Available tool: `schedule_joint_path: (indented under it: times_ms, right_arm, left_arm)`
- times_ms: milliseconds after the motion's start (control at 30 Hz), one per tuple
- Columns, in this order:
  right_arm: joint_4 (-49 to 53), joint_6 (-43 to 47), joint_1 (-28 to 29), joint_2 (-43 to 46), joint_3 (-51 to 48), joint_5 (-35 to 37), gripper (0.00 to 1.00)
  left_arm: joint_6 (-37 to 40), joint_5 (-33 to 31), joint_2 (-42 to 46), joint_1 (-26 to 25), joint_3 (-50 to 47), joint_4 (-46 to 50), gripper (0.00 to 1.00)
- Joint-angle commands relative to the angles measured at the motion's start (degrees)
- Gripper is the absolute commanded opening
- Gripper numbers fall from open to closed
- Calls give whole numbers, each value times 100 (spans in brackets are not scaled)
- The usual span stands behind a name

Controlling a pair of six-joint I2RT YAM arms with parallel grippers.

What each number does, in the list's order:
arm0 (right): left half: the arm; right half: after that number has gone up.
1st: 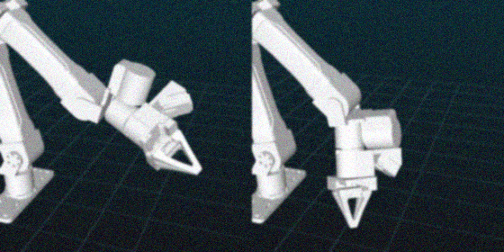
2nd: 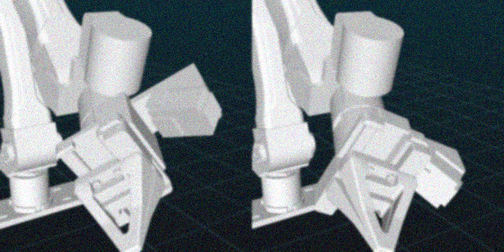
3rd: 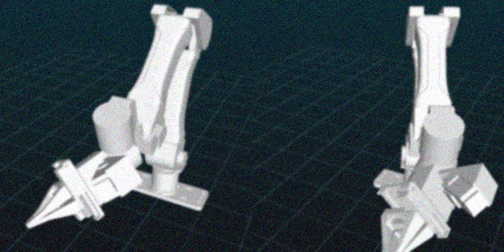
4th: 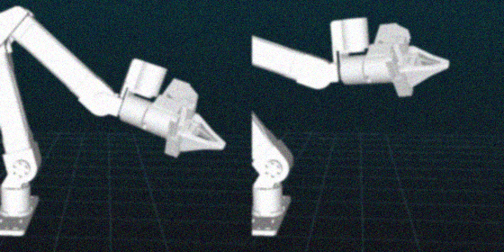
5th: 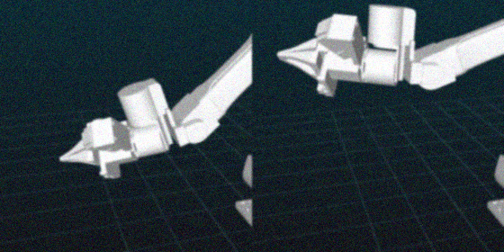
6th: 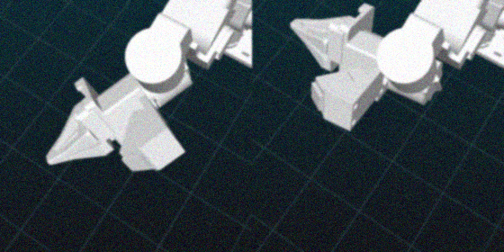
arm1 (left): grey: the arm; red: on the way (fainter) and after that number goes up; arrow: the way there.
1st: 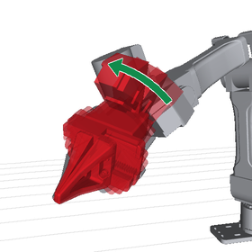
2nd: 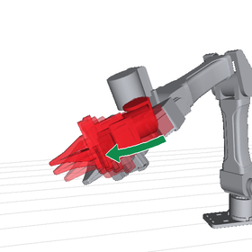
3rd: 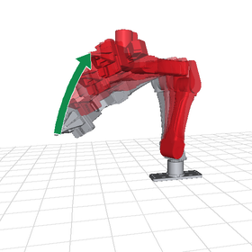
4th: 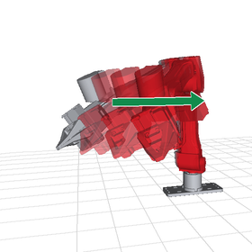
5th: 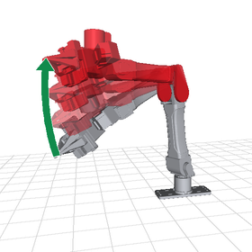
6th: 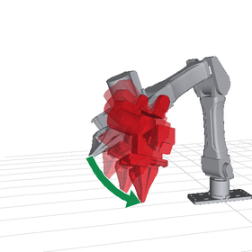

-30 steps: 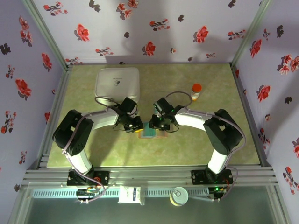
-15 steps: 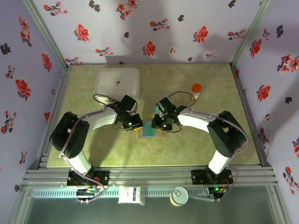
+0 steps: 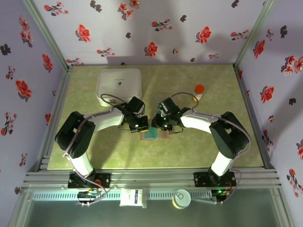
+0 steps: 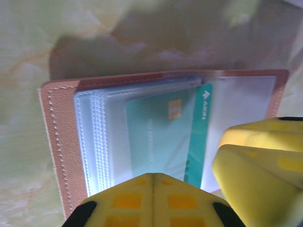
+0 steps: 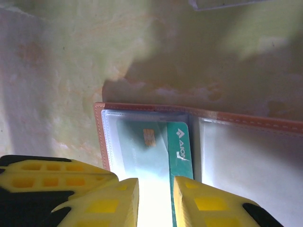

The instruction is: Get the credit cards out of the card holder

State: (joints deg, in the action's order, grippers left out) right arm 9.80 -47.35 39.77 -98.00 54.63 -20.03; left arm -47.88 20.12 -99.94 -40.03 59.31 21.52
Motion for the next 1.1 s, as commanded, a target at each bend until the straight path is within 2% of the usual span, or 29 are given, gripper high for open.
schedule_joint_path:
  times_ms: [0,367,667,1067]
  right_arm:
    - [-294,-176,-65,-179,-104,-204,26]
    - [-611,-317,-93,-496,-109,-449,26]
    - [-15,-198,-97,-311,-120,33,24]
    - [232,-125,-102,-93,16,85,24]
  left_arm:
    - [81,-197,-109,-5,11,116,1]
    - [120,-302,-78,-3,-77,176,0]
    - [154,-328,-99,11,-96,242,0]
    - [190,-325,-88,39,-47,301,0]
